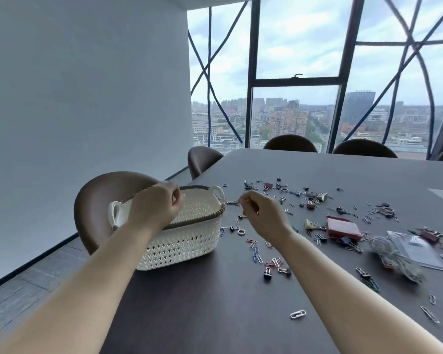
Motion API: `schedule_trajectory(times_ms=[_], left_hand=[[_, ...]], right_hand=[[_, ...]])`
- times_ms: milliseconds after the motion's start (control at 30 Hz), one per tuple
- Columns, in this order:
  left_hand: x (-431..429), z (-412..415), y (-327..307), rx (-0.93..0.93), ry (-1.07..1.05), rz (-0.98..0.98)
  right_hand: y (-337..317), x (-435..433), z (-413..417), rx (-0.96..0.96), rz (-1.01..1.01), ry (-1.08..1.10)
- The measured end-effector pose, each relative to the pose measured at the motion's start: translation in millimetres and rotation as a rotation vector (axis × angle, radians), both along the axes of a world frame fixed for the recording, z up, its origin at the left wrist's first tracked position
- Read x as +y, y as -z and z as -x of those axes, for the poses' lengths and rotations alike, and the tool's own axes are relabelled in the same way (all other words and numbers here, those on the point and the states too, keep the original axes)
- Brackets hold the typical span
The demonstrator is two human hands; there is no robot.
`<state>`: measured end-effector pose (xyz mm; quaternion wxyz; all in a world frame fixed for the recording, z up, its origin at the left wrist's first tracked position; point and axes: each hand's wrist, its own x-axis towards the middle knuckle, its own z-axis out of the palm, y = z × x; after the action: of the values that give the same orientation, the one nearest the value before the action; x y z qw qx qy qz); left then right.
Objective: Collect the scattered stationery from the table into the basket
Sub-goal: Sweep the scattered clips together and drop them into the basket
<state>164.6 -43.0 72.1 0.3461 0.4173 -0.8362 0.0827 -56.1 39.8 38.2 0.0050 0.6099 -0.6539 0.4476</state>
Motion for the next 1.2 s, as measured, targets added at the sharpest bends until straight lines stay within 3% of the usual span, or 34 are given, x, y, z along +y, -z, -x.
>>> schedule_trajectory(times_ms=[100, 200, 367, 500, 733, 833, 933, 1200], left_hand=[[29.3, 48.4, 8.8, 0.037, 0.196, 0.088], [59.2, 101.5, 36.0, 0.005, 0.403, 0.014], [90.1, 145.8, 97.8, -0.465, 0.530, -0.487], [97.4, 154.4, 121.8, -0.692, 0.436, -0.594], [102.8, 180.5, 119.6, -0.583, 0.355, -0.534], [97.0, 184.3, 115.5, -0.575, 0.250, -0.478], [90.2, 178.5, 116.1, -0.613, 0.290, -0.596], [45.1, 189.2, 126.1, -0.594, 0.270, -0.572]], right_hand=[[12.6, 41.0, 36.0, 0.030, -0.040, 0.115], [28.7, 87.6, 75.4, 0.044, -0.121, 0.249], [61.0, 158.2, 121.0, 0.106, -0.300, 0.389], [82.3, 186.2, 130.9, 0.239, -0.538, 0.443], [86.2, 193.8, 119.5, 0.350, -0.712, 0.544], [84.0, 190.3, 106.6, 0.293, -0.785, 0.502], [87.9, 173.3, 91.6, 0.230, -0.902, 0.431], [90.2, 98.0, 130.5, 0.190, -0.827, 0.471]])
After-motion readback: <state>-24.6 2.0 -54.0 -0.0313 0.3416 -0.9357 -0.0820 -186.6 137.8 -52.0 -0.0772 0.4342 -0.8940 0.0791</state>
